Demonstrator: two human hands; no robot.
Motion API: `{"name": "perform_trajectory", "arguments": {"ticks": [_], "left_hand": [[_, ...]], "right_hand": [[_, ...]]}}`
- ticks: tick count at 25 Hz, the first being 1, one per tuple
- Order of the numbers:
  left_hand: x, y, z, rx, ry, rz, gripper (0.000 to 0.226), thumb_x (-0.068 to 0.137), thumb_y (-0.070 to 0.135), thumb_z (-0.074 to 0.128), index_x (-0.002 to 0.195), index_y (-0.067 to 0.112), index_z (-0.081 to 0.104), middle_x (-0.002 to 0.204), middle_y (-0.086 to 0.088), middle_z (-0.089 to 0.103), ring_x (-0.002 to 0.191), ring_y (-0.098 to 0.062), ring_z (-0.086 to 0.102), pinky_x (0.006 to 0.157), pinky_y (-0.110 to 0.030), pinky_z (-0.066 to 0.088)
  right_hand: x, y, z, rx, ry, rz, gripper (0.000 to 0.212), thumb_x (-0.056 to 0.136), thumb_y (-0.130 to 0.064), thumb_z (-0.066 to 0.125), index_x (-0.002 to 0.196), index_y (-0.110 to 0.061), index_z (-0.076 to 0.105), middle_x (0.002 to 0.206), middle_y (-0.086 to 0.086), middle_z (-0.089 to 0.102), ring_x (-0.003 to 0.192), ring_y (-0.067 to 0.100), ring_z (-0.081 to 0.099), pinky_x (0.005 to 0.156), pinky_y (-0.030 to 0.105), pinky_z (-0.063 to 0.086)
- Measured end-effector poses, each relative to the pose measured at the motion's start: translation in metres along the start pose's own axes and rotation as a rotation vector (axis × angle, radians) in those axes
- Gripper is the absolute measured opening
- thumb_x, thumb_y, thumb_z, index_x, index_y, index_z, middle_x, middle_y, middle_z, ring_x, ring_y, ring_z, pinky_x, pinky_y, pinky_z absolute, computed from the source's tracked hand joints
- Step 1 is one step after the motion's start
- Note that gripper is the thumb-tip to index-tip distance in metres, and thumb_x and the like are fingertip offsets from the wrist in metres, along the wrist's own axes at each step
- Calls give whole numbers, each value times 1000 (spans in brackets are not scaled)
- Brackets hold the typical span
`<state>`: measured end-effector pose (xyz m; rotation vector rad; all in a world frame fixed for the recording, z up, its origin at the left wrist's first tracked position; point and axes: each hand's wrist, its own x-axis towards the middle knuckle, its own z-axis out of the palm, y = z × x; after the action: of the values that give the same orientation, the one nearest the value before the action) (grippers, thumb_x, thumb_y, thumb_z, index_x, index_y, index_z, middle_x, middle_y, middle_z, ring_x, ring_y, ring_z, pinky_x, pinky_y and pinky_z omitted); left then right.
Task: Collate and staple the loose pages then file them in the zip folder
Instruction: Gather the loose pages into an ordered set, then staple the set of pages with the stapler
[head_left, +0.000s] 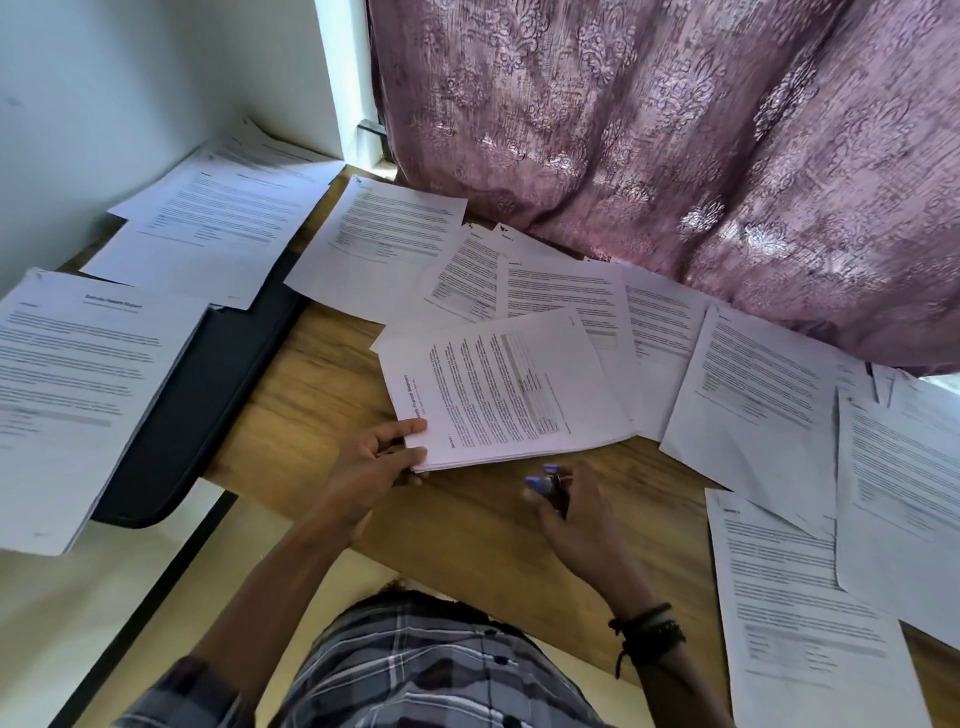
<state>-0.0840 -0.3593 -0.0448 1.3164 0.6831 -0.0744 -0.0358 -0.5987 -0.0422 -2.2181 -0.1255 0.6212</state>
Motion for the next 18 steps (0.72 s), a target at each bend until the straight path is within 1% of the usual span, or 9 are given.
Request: {"name": "perform_trajectory", "arguments": {"ticks": [2, 4, 6, 8, 12, 13, 15, 16, 18], "left_hand": [[-3, 0, 3, 5, -3, 6, 36, 86, -6, 64, 119, 7, 65, 108, -7, 68, 75, -14, 66, 65, -22, 59], [-6, -1, 8, 17, 16, 24, 37, 85, -6, 66, 119, 9, 65, 107, -4, 68, 75, -9, 68, 66, -20, 58], [-8, -4, 12, 26, 38, 49, 38, 83, -4, 68, 118, 11, 67, 112, -4, 68, 87, -11, 69, 70, -21, 58], [-8, -8, 14, 39, 36, 76, 38, 82, -2, 70, 116, 16, 68, 118, -2, 67, 98, -14, 68, 78, -25, 58], [-9, -11, 16, 36, 48, 59, 36, 83, 3, 71, 115, 21, 67, 119, 2, 66, 104, -11, 65, 83, -27, 58], [-8, -12, 16, 36, 54, 52, 38, 84, 2, 70, 116, 22, 66, 119, 0, 66, 104, -11, 64, 79, -27, 58], [-7, -14, 14, 31, 74, 47, 50, 84, -2, 68, 125, 24, 57, 118, -1, 65, 104, -15, 64, 68, -25, 57], [-6, -15, 11, 23, 99, 43, 59, 83, -3, 68, 130, 27, 50, 116, 0, 66, 104, -14, 64, 68, -25, 56], [-1, -18, 4, 11, 158, 3, 73, 81, 0, 71, 137, 30, 35, 112, 2, 67, 105, -13, 63, 82, -31, 55]], "right_hand": [[-4, -21, 8, 324, -184, 96, 25, 96, -35, 60, 111, -18, 52, 96, -1, 68, 82, 15, 66, 70, 27, 53], [-9, -43, 24, 611, -372, 267, 26, 99, -36, 54, 99, -10, 54, 79, 3, 59, 63, 14, 56, 59, 27, 48], [-10, -60, 40, 757, -501, 391, 30, 100, -38, 48, 91, -11, 54, 68, 2, 51, 54, 12, 45, 53, 25, 38], [-7, -67, 49, 787, -514, 399, 37, 99, -47, 47, 94, -13, 60, 67, 0, 51, 54, 12, 44, 54, 25, 37], [-4, -58, 52, 640, -340, 301, 32, 87, -50, 67, 106, -23, 68, 66, -4, 46, 54, 7, 42, 51, 22, 37], [-3, -51, 51, 547, -283, 273, 32, 85, -49, 69, 106, -25, 67, 69, -6, 50, 57, 6, 46, 54, 21, 41], [3, -31, 45, 209, -106, 145, 30, 85, -49, 69, 101, -24, 62, 84, -8, 62, 73, 6, 58, 70, 25, 51], [7, -22, 39, 67, -24, 86, 28, 87, -47, 68, 98, -22, 58, 89, -7, 62, 78, 7, 59, 72, 25, 51], [10, -11, 27, -51, 67, 80, 26, 92, -40, 63, 100, -20, 48, 90, -6, 56, 81, 9, 55, 66, 23, 42]]}}
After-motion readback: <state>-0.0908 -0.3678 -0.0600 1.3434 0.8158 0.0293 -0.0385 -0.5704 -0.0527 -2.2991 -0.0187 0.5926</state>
